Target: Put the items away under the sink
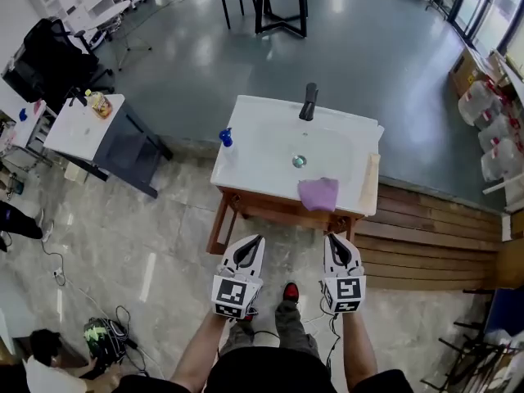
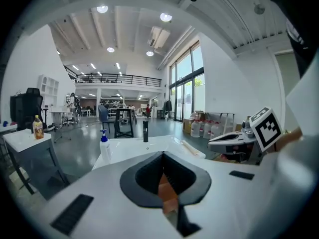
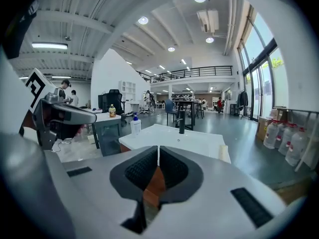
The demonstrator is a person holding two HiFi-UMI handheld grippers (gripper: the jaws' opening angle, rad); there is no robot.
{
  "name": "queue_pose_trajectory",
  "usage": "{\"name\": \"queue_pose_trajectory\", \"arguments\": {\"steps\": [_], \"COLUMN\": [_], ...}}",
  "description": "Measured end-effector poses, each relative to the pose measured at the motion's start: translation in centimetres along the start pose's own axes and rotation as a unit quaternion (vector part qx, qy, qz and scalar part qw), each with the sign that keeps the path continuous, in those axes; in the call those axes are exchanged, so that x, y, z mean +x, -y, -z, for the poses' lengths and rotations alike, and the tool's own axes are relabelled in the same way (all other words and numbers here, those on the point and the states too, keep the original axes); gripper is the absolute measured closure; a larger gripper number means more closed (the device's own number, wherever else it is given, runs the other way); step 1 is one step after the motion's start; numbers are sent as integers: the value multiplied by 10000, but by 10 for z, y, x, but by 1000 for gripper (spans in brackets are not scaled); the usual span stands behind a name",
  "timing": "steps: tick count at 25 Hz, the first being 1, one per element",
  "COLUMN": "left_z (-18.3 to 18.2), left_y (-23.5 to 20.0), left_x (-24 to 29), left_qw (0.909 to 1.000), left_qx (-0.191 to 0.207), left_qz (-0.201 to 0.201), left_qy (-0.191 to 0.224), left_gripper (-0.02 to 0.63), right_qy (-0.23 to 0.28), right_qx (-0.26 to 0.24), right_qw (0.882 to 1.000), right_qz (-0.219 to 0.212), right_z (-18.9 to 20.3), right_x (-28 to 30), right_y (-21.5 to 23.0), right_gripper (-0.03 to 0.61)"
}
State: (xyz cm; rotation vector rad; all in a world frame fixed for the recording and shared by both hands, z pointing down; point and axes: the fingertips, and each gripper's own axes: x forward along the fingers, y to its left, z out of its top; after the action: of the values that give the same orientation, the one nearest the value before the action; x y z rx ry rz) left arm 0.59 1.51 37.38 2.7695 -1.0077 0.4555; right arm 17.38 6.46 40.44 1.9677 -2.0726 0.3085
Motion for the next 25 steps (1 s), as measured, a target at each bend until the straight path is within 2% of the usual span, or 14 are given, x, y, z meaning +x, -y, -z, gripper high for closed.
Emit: {"name": "queue_pose_trajectory", "arguments": {"steps": [6,12,15,21,25], "left_z": [19,34,42,61,73], "left_y": [-3,-12,-15,-23,-27], "left_x": [35,48,50,49,44], "left_qw": [9996,9982,9969,9930,9903], "left_qx": [-111,-235,-306,-454,-546], "left_qz": [-144,-385,-520,-785,-931], "left_qy": [-197,-393,-497,-753,-879], "left_gripper": [607,607,607,607,607], "right_qy": [-245,-444,-575,-696,-886], "right_qx": [55,-13,-133,-539,-765], "right_qw": [9992,9974,9953,9935,9902], "right_qz": [-311,-560,-769,-722,-759], "right_z": [30,48,56,76,89], "right_x": [47,83,100,130,145], "right_y": [18,26,26,30,27], "right_gripper": [545,538,426,333,311]}}
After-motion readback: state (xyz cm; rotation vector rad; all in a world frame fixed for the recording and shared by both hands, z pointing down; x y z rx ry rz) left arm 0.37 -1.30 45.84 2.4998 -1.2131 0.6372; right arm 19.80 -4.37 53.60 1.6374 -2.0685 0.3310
